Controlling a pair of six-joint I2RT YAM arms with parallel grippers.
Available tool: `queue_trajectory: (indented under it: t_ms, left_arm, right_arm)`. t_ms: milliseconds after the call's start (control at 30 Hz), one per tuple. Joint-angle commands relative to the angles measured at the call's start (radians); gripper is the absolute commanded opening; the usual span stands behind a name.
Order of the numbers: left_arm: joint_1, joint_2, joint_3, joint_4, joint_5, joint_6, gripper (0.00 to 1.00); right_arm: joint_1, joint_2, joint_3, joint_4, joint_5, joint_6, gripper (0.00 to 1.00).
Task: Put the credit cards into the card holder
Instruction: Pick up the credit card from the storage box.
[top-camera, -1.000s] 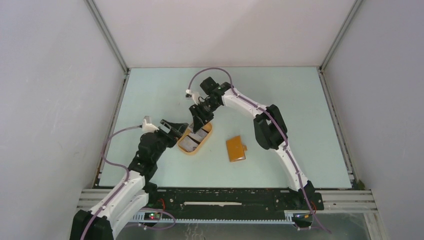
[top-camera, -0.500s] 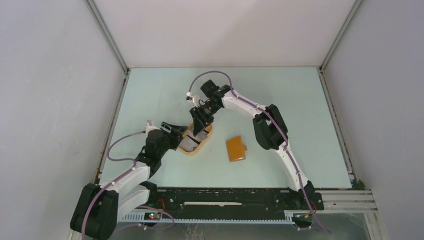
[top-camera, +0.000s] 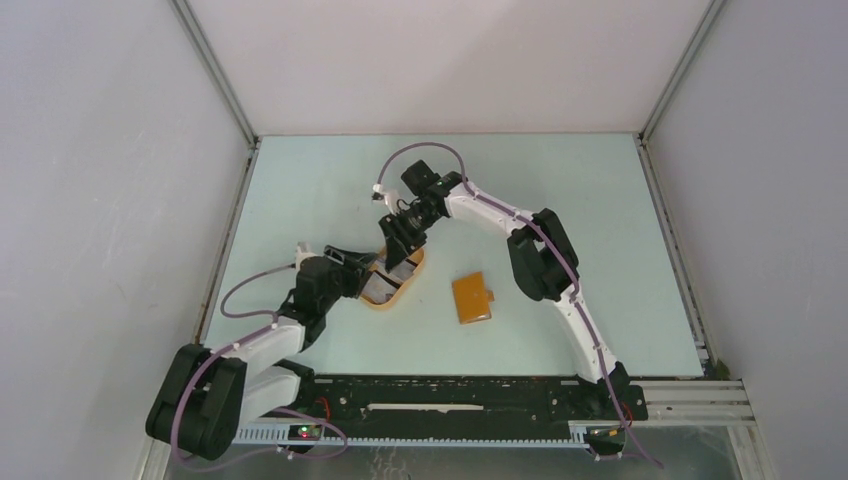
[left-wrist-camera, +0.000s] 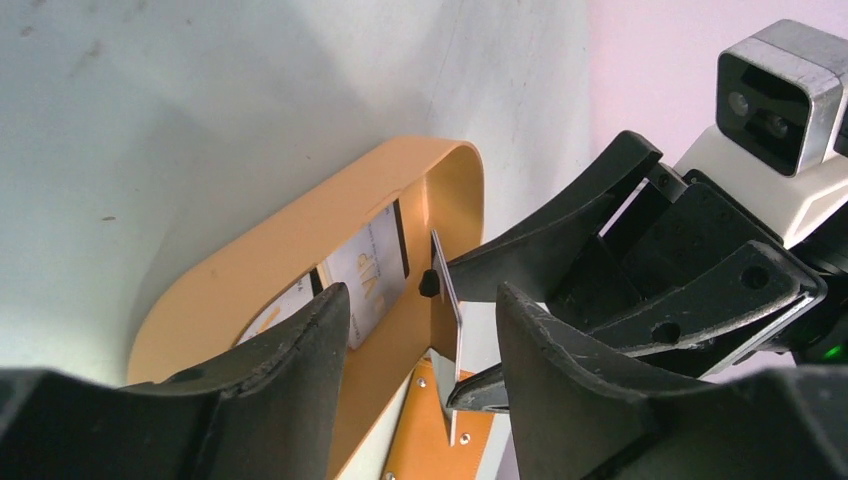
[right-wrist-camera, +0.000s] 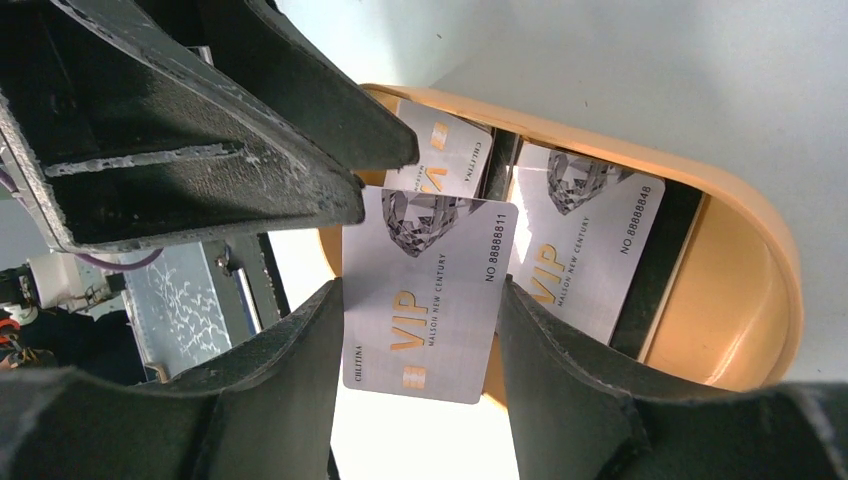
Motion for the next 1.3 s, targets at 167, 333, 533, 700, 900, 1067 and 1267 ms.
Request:
queue_trajectory:
  t_ms: [167, 333, 533, 700, 900, 1067, 1267]
  left_arm:
    - [-0.009, 0.041, 0.079, 0.085, 0.047, -0.046, 0.57]
    - [-0.016, 0.062, 0.078, 0.101, 0.055, -0.054, 0.54]
    - [-0.016, 0.098, 0.072, 0.132, 0.051, -0.069, 0.50]
    - [-0.019, 0.130, 0.081, 0.168, 0.063, -0.074, 0.40]
    - [-0.030, 0.155, 0.089, 0.191, 0.072, -0.062, 0.26]
    - [-0.031, 0.182, 0.088, 0.212, 0.079, -0.045, 0.05]
    - [-0.031, 0.226, 0.100, 0.216, 0.055, 0.003, 0.00]
  right_arm:
    - [0.024, -0.090, -0.018, 0.071, 0.006, 0.025, 0.37]
    - [0.035, -0.093, -0.027, 0.103, 0.026, 0.032, 0.37]
    - [0.033, -0.115, -0.076, 0.164, 0.011, 0.048, 0.38]
    - [0.029, -0.119, -0.092, 0.181, 0.008, 0.047, 0.38]
    - [0.026, -0.117, -0.102, 0.187, 0.049, 0.045, 0.39]
    - [0.022, -0.111, -0.100, 0.187, 0.073, 0.045, 0.39]
    - [0.017, -0.109, -0.094, 0.171, 0.075, 0.029, 0.55]
